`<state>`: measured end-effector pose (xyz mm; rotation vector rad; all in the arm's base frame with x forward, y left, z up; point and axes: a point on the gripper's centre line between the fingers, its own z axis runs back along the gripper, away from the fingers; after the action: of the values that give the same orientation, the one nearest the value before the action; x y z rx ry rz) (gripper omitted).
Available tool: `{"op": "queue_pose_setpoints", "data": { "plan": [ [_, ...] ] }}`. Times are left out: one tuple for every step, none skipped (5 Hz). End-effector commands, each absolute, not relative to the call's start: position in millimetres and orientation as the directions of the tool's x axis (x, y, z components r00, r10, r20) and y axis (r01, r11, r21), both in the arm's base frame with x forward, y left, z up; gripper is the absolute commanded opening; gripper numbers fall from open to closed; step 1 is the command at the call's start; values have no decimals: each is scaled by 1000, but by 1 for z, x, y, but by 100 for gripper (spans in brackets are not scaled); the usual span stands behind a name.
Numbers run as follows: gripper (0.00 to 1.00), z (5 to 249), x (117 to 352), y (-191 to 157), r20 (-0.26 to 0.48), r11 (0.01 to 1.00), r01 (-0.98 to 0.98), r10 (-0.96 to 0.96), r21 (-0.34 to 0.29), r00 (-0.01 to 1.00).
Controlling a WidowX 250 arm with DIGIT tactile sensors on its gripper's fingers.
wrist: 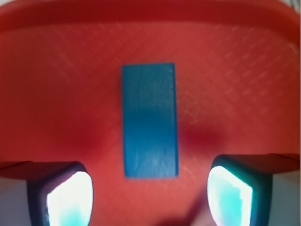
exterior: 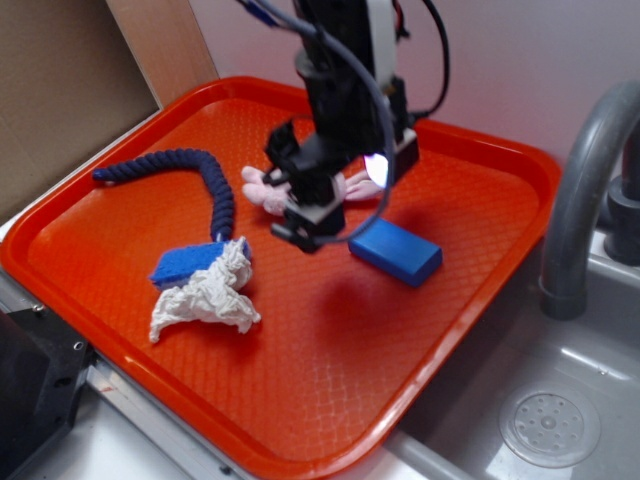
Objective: Grab the blue block.
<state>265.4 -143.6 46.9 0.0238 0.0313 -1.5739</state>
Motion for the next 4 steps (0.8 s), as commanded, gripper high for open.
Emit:
{"op": "queue_pose_setpoints", "data": {
  "plan": [
    [100, 29, 257, -172, -47, -69, 997, -997, 17, -68],
    [100, 23, 253, -179, -73, -91, 995, -993, 27, -89],
    [0, 22, 251, -180, -73, -95, 995, -993, 27, -93],
    [0, 21, 250, -182, -83, -96, 995, -992, 28, -93]
  ]
}}
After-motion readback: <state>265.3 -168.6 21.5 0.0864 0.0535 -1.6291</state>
